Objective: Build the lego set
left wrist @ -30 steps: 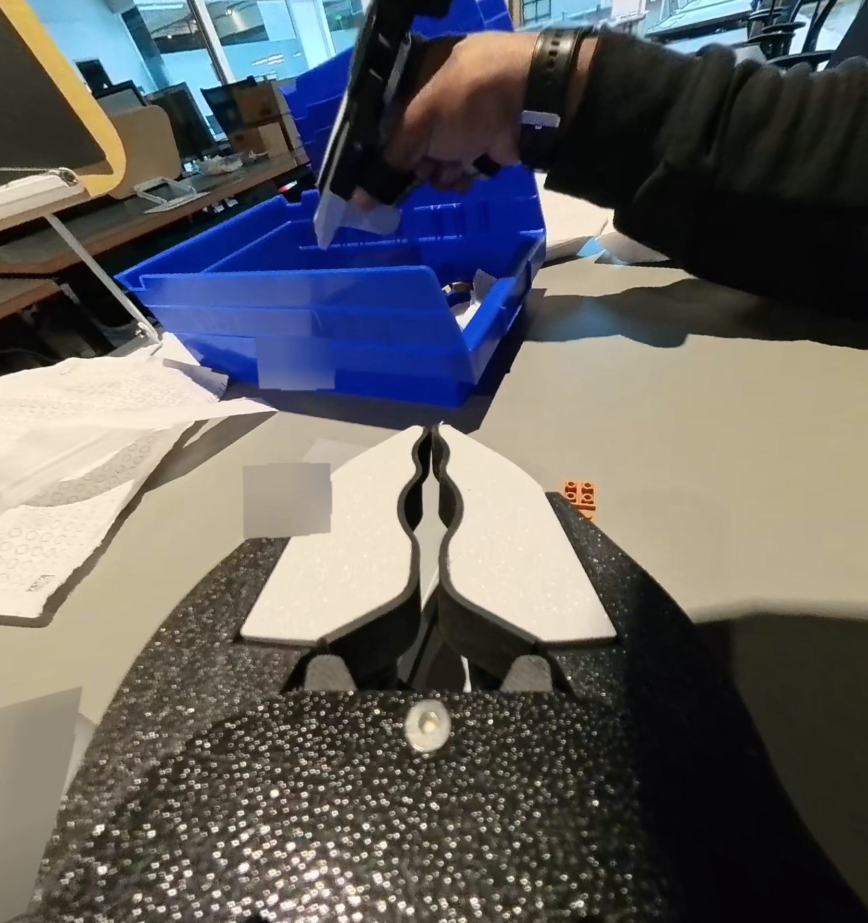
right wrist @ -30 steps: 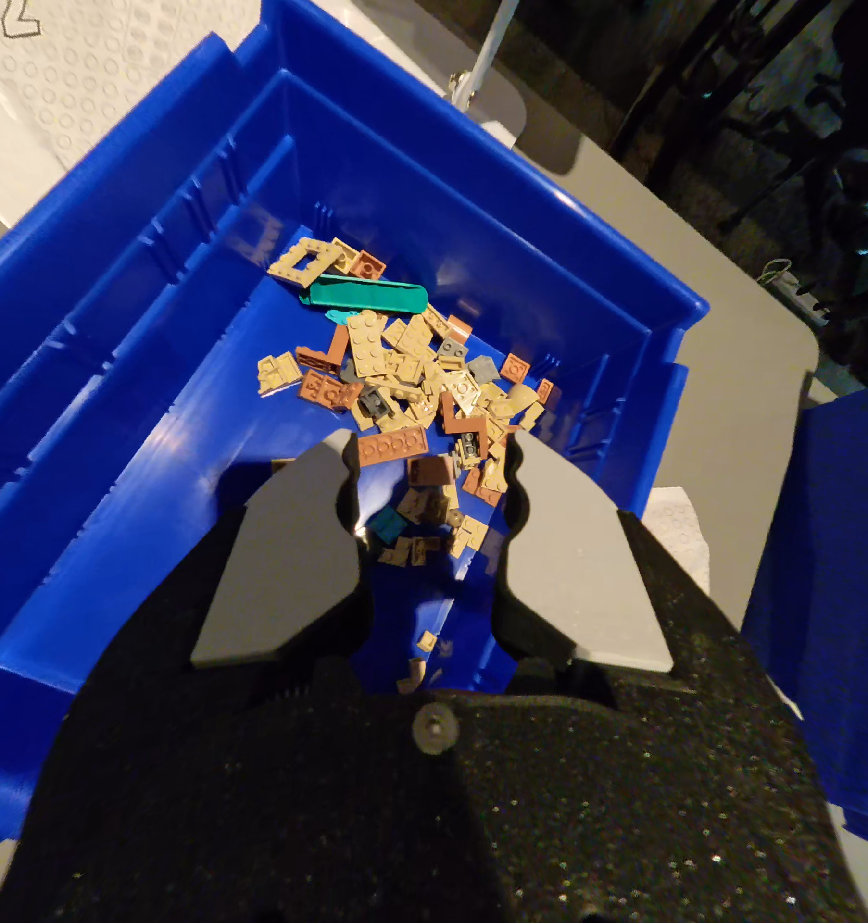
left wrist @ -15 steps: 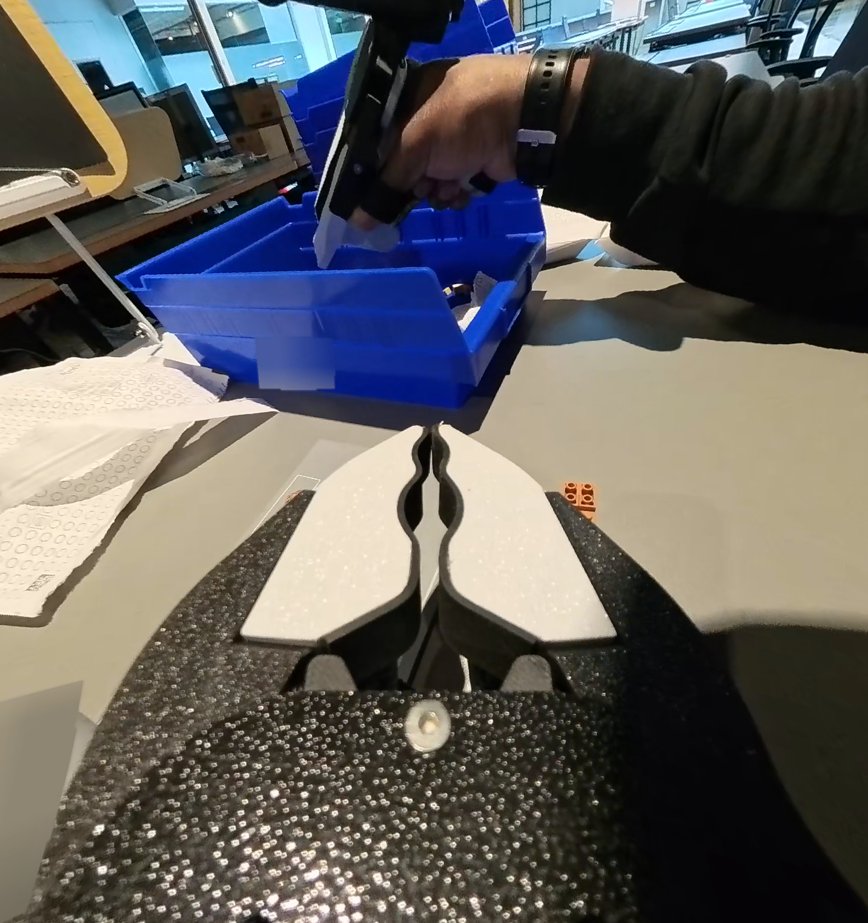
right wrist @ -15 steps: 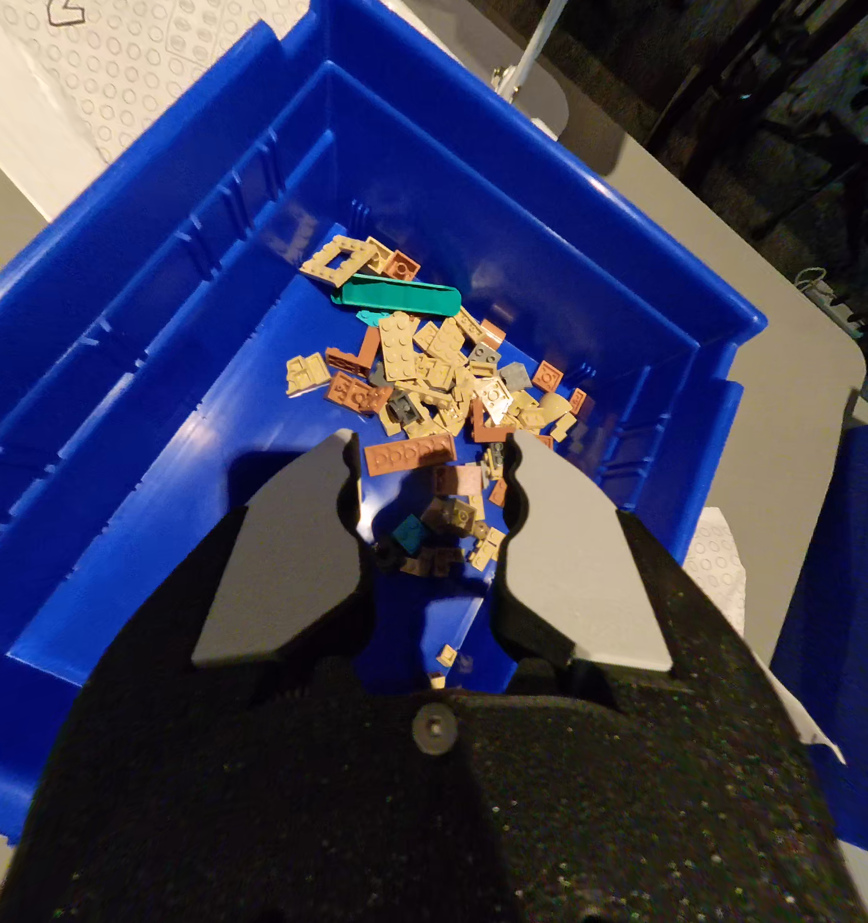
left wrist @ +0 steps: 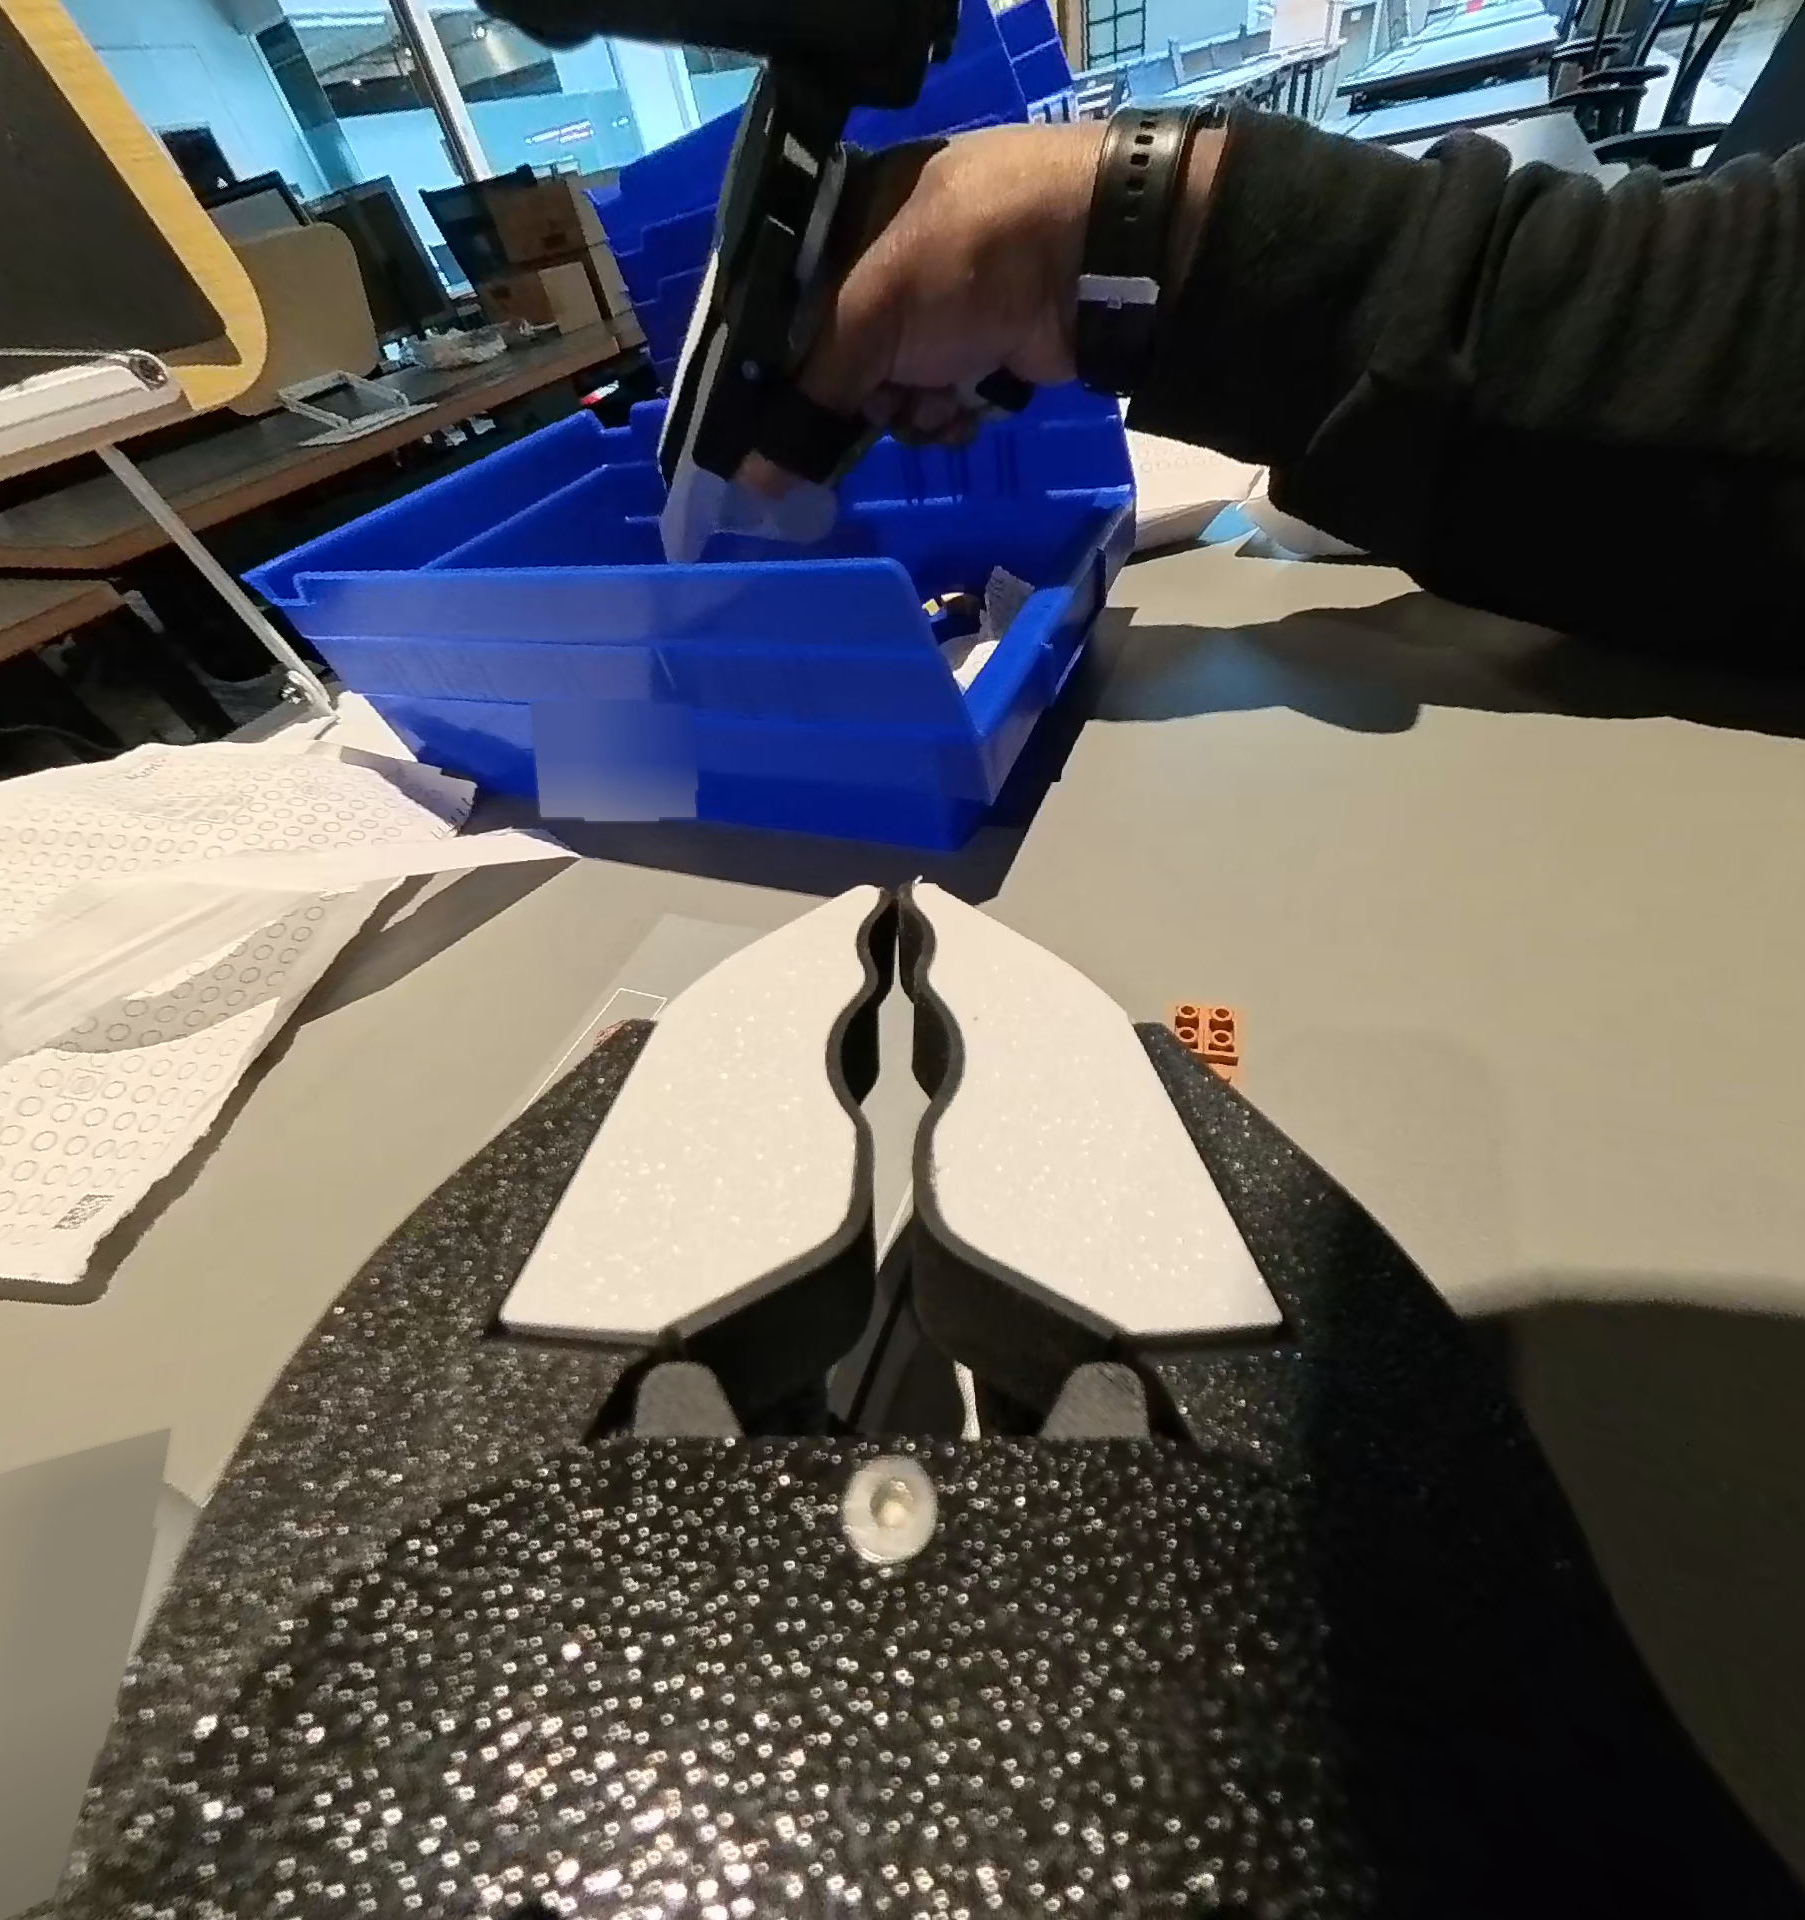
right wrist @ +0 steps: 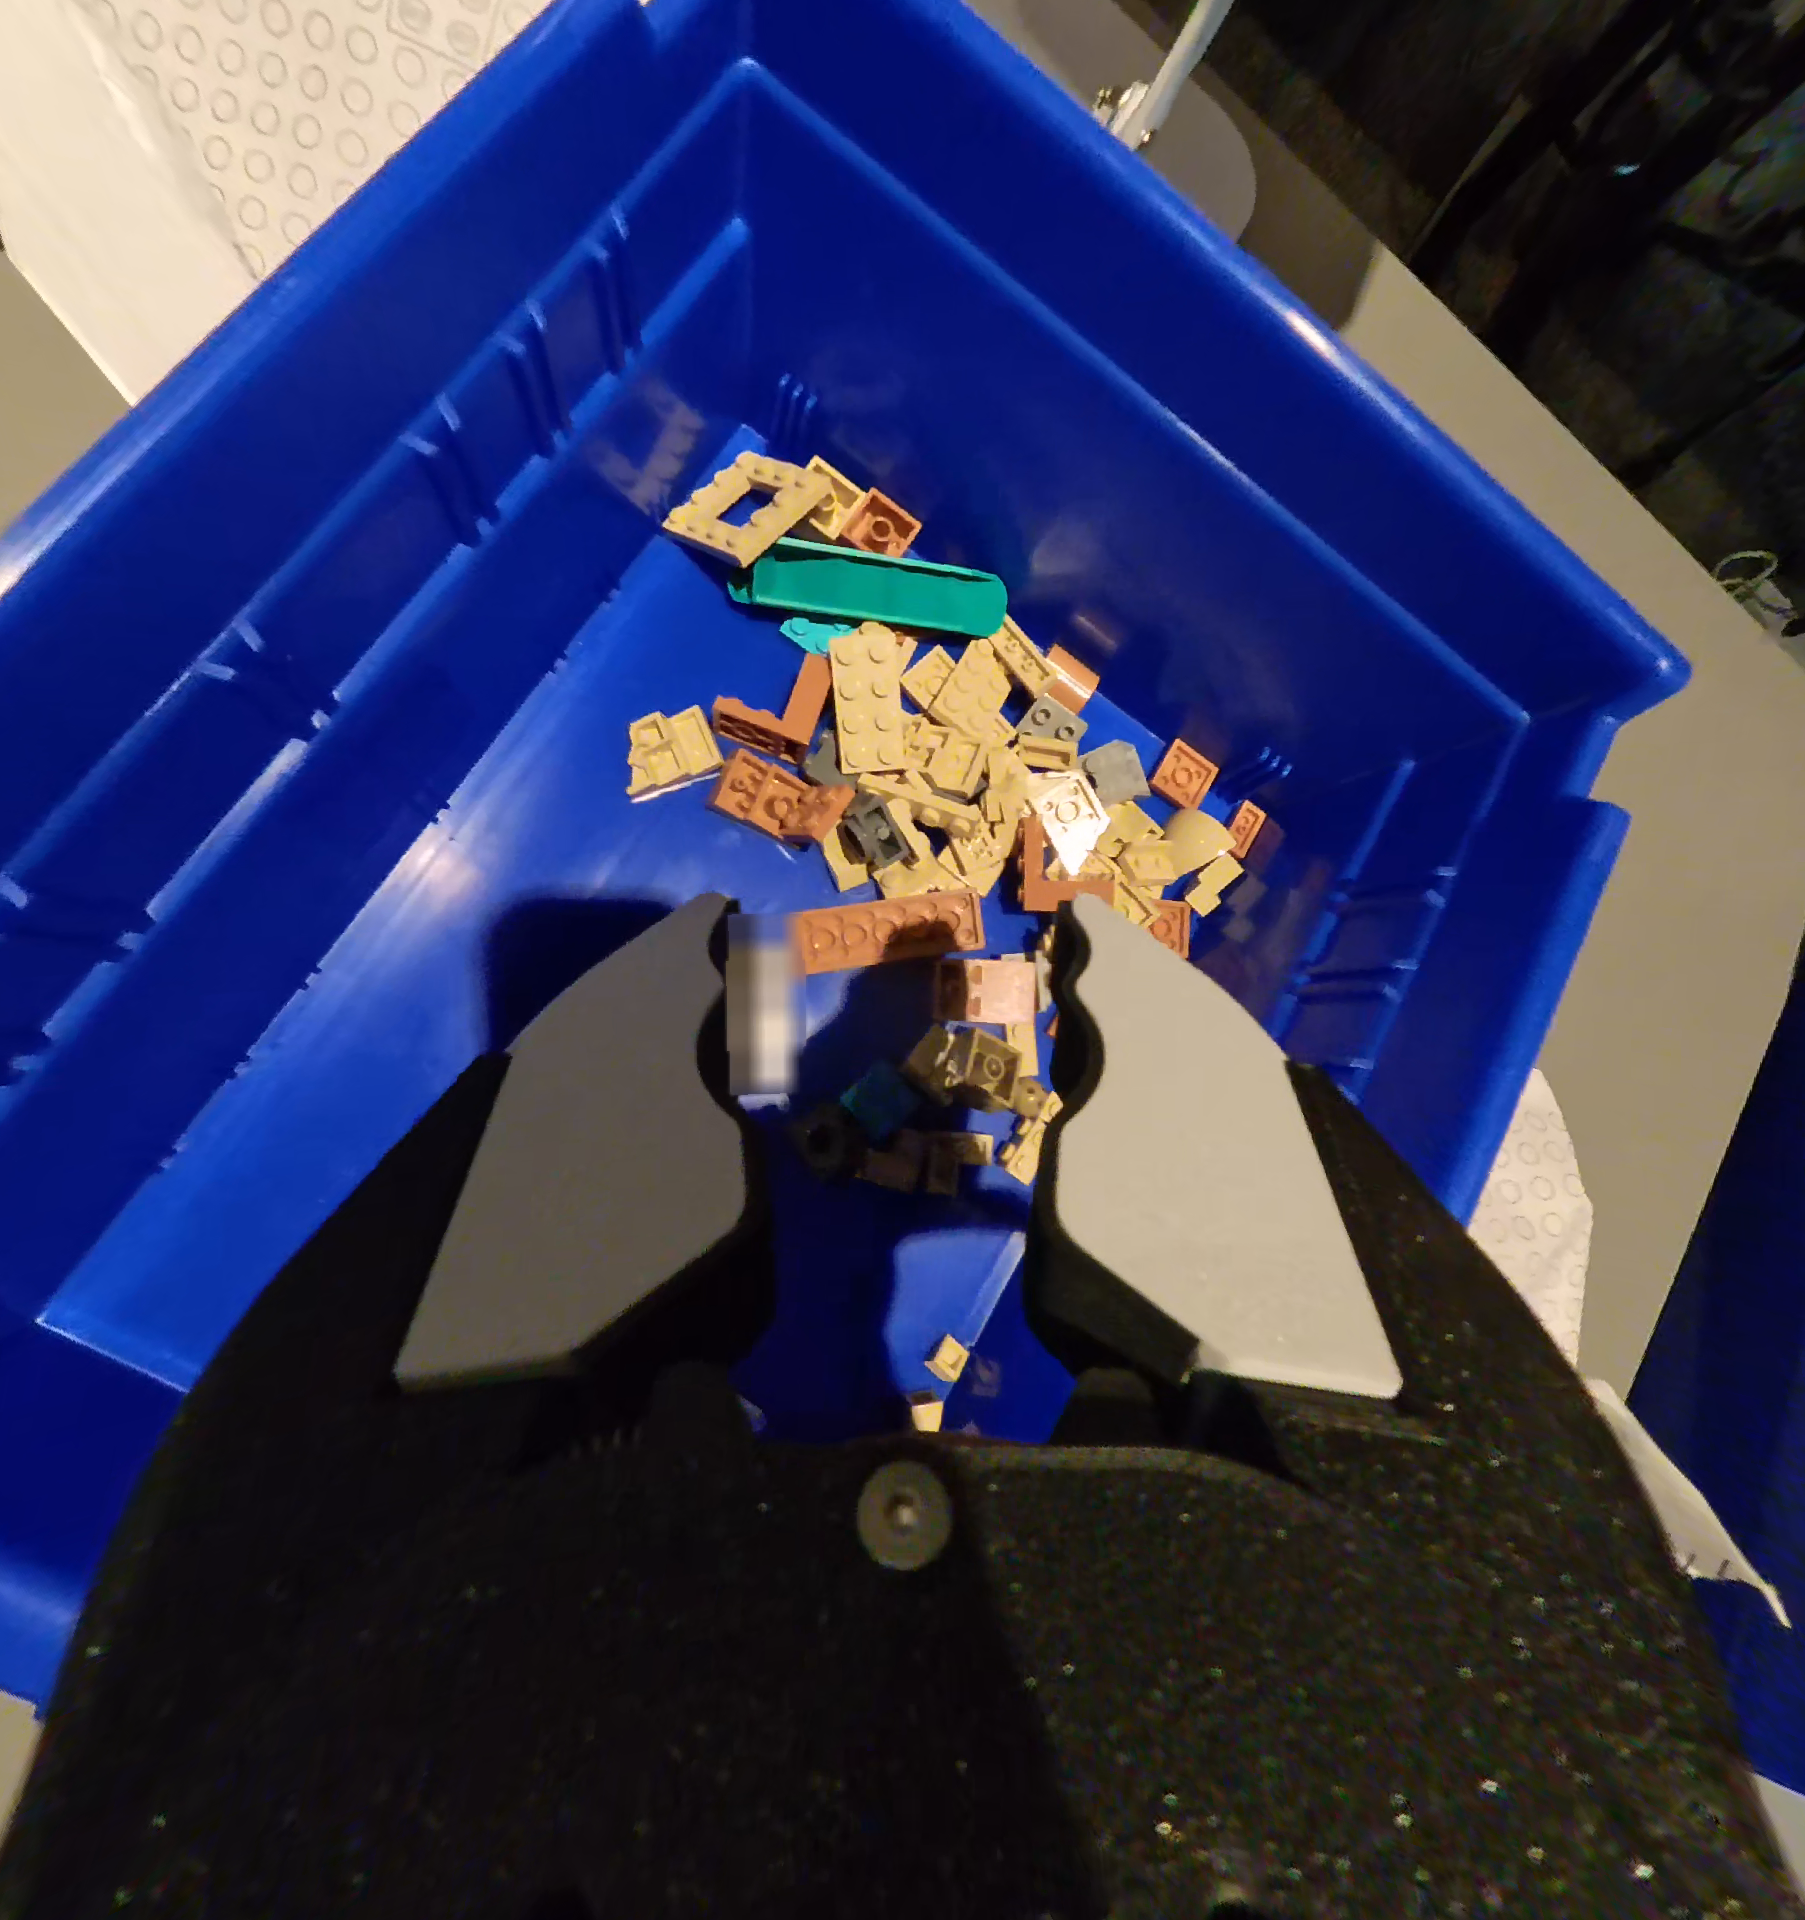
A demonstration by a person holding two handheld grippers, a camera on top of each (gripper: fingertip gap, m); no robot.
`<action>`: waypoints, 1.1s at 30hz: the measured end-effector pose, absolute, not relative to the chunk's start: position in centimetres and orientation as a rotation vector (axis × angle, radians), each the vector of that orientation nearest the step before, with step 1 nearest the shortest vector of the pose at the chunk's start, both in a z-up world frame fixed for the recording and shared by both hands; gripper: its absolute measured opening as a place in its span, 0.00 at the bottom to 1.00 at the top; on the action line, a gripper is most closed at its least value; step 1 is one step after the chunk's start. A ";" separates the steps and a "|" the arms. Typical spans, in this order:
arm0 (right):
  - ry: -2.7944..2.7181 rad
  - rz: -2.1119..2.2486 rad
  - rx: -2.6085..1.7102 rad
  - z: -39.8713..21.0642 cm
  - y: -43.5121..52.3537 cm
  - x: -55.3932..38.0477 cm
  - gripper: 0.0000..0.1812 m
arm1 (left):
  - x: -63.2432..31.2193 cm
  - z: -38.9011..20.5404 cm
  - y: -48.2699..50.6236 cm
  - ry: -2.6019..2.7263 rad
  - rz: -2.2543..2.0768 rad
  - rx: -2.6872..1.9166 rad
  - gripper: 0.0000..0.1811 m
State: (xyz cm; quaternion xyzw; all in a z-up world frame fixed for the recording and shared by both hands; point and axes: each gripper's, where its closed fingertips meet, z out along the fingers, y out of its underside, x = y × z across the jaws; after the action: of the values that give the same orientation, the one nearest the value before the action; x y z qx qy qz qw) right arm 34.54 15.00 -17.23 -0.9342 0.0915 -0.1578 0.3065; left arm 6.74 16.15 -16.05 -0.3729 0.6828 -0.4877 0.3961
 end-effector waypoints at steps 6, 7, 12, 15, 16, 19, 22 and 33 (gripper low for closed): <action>0.240 -0.415 -2.478 -17.4 15.0 34.6 0.31 | 6.7 -16.0 16.1 1.731 -1.236 -0.943 0.00; 0.240 -0.413 -2.479 -17.4 15.0 34.6 0.31 | 6.7 -16.0 16.1 1.731 -1.235 -0.943 0.00; 0.236 -0.408 -2.490 -17.7 15.0 34.5 0.31 | 6.7 -16.0 16.1 1.731 -1.235 -0.943 0.00; 0.233 -0.407 -2.495 -17.8 15.0 34.5 0.31 | 6.7 -16.1 16.2 1.732 -1.233 -0.945 0.00; 0.231 -0.408 -2.497 -17.9 15.0 34.5 0.31 | 6.7 -16.1 16.2 1.732 -1.234 -0.945 0.00; 0.216 -0.409 -2.512 -18.2 15.0 34.4 0.32 | 6.7 -16.1 16.2 1.734 -1.231 -0.946 0.00; 0.182 -0.413 -2.555 -18.9 15.3 34.5 0.32 | 6.7 -16.1 16.2 1.735 -1.229 -0.950 0.00; 0.154 -0.268 -2.744 -23.6 18.0 36.6 0.42 | 6.7 -16.2 16.1 1.740 -1.212 -0.941 0.00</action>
State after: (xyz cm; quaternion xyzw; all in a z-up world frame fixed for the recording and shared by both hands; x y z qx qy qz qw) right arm 36.64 18.04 -23.59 -0.9758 0.0548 -0.0955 0.1889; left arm 6.67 16.13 -16.22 -0.3720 0.6876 -0.4788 0.3994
